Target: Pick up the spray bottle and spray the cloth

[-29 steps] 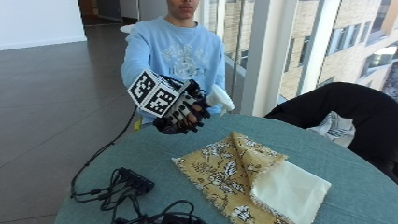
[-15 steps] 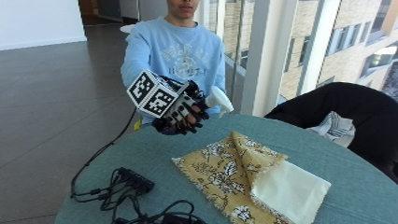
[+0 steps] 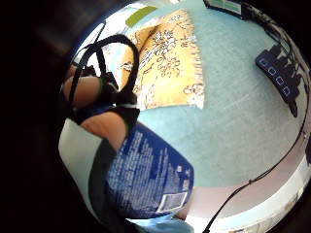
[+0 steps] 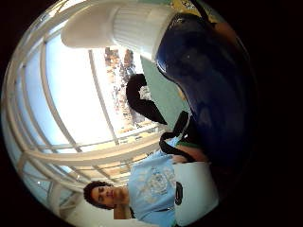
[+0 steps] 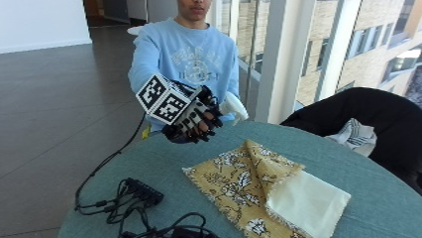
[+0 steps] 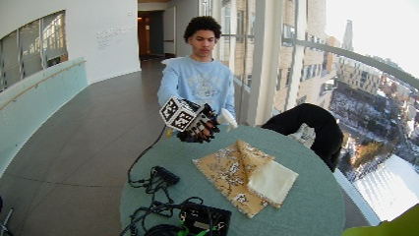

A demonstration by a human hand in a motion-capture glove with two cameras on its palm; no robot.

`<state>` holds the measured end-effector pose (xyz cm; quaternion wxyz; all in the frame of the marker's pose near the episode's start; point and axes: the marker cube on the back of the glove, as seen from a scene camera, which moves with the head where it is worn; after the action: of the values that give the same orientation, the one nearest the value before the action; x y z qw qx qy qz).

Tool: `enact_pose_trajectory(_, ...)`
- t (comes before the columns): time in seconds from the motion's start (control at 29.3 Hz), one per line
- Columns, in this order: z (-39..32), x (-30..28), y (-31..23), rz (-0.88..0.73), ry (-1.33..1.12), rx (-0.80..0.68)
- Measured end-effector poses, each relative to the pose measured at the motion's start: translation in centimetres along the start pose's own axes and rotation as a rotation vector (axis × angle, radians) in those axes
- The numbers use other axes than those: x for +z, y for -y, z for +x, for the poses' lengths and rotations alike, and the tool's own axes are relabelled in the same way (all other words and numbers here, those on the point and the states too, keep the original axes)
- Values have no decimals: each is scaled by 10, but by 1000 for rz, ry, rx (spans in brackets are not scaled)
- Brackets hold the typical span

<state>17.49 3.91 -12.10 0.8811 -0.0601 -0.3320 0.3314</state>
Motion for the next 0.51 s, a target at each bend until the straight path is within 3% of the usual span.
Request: enact_pose_trajectory(0.51,-17,12,0,37,15,-69)
